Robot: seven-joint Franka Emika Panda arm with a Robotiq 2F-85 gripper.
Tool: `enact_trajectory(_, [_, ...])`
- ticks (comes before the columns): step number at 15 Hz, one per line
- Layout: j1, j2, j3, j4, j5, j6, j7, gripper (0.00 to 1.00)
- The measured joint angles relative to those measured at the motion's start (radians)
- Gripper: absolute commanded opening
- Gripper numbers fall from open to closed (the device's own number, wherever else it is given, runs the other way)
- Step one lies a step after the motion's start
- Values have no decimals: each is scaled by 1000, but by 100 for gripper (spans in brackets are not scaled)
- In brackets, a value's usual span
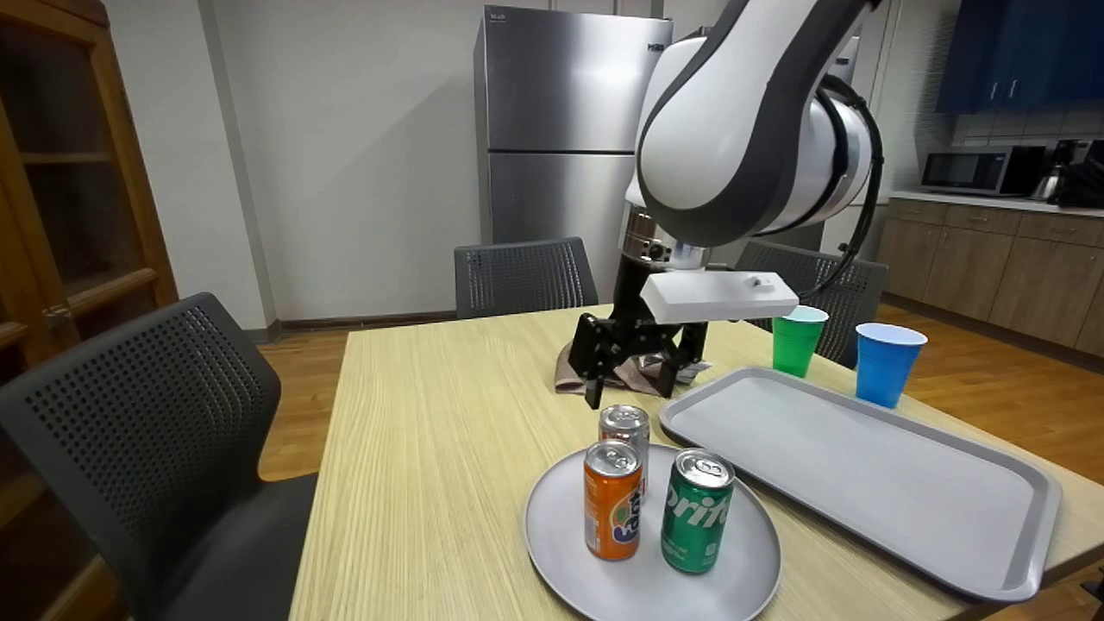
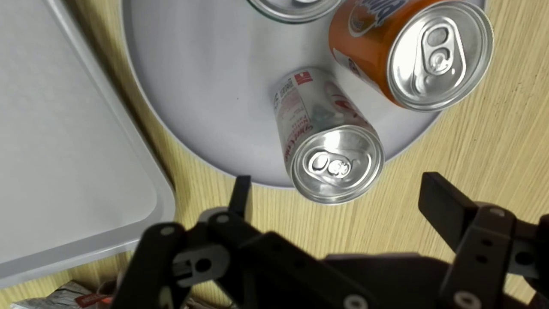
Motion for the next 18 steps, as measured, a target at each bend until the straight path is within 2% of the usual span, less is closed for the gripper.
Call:
enact_trajectory(11, [66,97,-52,68,-13,0,22,100])
enact_trajectory(18, [80,126,-64,93,-13,0,26,100])
